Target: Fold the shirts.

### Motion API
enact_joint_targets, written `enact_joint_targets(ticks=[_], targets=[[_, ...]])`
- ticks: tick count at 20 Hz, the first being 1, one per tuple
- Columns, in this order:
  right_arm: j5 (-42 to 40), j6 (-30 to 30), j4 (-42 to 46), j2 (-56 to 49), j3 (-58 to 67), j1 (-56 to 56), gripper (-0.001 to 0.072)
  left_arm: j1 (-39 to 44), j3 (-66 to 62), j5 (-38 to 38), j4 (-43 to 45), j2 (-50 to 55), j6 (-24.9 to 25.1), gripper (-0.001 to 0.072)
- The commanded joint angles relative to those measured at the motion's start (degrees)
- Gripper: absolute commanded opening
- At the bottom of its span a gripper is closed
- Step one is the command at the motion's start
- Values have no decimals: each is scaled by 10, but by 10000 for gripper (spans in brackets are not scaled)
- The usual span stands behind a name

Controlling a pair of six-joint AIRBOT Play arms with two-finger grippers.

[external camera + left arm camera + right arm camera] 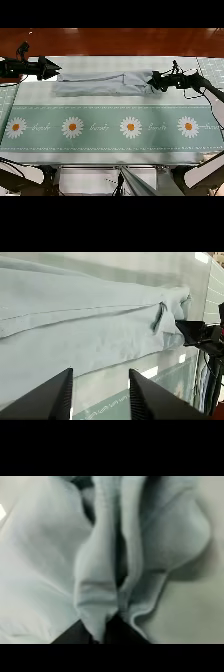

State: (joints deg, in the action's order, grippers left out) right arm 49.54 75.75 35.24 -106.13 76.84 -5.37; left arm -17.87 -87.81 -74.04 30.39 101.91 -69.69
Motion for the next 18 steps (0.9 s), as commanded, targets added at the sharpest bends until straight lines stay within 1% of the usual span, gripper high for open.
enact_joint_targets(ticks=[1, 2, 4, 7, 10, 11, 14, 18], targets=[[7, -30, 20, 66, 1, 6, 30, 2, 0, -9, -52, -1, 0, 224], [19, -29, 45, 100, 1, 5, 30, 6, 0, -15, -82, -1, 3, 152], [41, -23, 97, 165, 1, 5, 30, 28, 0, -30, -131, -1, 36, 38], [81, 6, 168, 262, 1, 8, 30, 95, 0, -30, -142, -1, 45, 29], [124, 41, 229, 341, 1, 19, 30, 188, 0, -20, -142, -1, 46, 29], [141, 54, 250, 362, 1, 26, 30, 221, 0, -14, -142, -1, 57, 28], [183, 98, 319, 415, 1, 60, 30, 308, 0, 27, -142, -1, 61, 28], [194, 149, 331, 480, 1, 100, 30, 394, 0, 87, -141, 0, 60, 28]])
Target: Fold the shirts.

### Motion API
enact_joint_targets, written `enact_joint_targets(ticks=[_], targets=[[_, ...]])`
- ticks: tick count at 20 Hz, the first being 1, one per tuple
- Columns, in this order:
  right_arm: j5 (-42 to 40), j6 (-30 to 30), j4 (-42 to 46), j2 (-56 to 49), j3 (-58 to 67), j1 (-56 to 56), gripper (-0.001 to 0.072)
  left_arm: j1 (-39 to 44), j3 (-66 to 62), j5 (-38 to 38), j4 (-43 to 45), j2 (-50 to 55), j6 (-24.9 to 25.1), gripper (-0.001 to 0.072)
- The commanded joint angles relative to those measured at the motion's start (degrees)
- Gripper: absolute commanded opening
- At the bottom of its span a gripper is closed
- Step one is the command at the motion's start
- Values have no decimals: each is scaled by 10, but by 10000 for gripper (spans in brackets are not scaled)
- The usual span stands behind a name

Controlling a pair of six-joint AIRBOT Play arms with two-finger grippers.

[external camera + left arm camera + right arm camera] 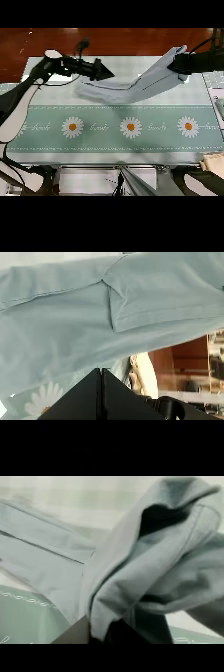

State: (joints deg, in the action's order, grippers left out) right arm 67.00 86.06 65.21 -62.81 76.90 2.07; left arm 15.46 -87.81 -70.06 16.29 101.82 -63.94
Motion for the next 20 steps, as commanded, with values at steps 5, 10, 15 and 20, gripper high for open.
enact_joint_targets(ticks=[5, 10, 15, 20], targets=[[38, 96, 76, 105, 1, 45, 30, 153, 2, 66, 0, 19, -4, 27], [62, 108, 84, 134, 0, 45, 30, 237, 2, 120, 0, 53, -30, 27], [90, 97, 129, 137, 0, 45, 30, 197, 2, 172, 4, 31, -38, 24], [42, 68, 46, 104, 0, 46, 29, 11, 2, 158, 208, -83, -103, 23]])
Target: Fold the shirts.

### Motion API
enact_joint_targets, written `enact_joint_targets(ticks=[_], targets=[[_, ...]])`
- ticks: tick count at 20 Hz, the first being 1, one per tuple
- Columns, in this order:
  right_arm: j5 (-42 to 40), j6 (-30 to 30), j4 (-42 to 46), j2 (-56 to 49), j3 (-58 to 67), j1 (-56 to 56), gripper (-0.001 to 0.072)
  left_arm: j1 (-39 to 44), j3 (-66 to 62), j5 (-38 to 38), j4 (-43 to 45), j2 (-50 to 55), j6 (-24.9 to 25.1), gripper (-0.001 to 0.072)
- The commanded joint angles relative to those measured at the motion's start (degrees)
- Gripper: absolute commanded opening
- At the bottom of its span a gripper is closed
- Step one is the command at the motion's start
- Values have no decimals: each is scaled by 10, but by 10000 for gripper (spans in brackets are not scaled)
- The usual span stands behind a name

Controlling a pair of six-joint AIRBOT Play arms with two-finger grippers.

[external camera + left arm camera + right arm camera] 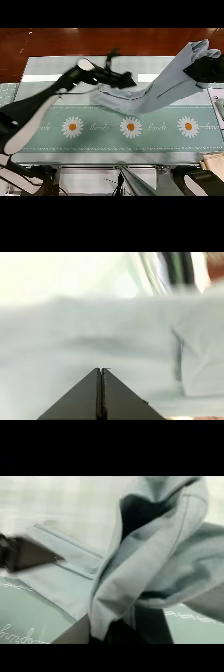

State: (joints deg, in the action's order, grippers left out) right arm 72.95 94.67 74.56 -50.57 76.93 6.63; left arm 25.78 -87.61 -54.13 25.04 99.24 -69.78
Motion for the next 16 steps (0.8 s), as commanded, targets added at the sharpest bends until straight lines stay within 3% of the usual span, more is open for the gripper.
enact_joint_targets(ticks=[1, 8, 14, 15, 16], targets=[[-22, -23, -53, -37, 0, 8, 29, -138, 0, -11, 146, -87, -54, 23], [-199, -9, -15, -250, 0, 150, 30, -421, 0, -73, 160, -292, -55, 24], [-298, -6, -128, -426, 0, 234, 31, -498, 0, -170, 162, -402, -44, 26], [-321, -6, -154, -442, 0, 244, 75, -496, 0, -181, 162, -415, -44, 26], [-349, -6, -182, -453, 0, 252, 172, -496, 0, -190, 162, -425, -44, 26]])
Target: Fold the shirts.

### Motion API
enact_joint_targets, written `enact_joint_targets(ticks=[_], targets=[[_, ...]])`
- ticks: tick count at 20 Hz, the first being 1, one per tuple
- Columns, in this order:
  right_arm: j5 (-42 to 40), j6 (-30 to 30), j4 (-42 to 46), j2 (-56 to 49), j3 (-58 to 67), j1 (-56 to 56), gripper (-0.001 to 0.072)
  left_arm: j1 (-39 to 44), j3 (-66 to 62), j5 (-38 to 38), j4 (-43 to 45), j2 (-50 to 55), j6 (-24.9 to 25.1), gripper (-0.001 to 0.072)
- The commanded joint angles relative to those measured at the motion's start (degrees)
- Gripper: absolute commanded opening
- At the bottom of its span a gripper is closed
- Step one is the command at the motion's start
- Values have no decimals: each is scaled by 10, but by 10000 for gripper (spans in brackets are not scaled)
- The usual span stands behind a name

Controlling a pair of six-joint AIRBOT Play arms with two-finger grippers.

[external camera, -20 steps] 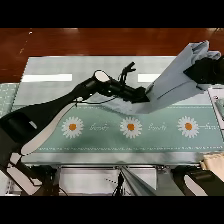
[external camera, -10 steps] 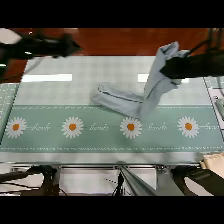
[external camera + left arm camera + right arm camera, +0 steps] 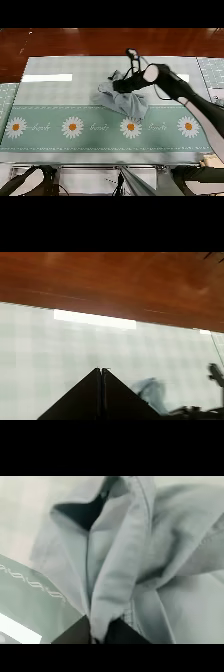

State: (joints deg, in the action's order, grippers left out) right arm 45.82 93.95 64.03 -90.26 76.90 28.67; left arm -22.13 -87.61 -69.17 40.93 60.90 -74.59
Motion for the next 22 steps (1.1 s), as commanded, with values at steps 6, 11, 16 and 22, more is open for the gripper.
enact_joint_targets(ticks=[6, 11, 16, 22], targets=[[-236, -1, -217, -44, 1, 28, 364, -7, 16, -67, 3, -53, 4, 26], [-137, -61, -147, 41, 0, -29, 364, -7, 74, -65, 3, -53, 15, 27], [221, -16, 287, 122, -2, -142, 364, -7, 92, -63, 3, -50, 21, 27], [271, -91, 7, 123, -160, -330, 588, -7, 92, -63, 3, -49, 21, 27]])
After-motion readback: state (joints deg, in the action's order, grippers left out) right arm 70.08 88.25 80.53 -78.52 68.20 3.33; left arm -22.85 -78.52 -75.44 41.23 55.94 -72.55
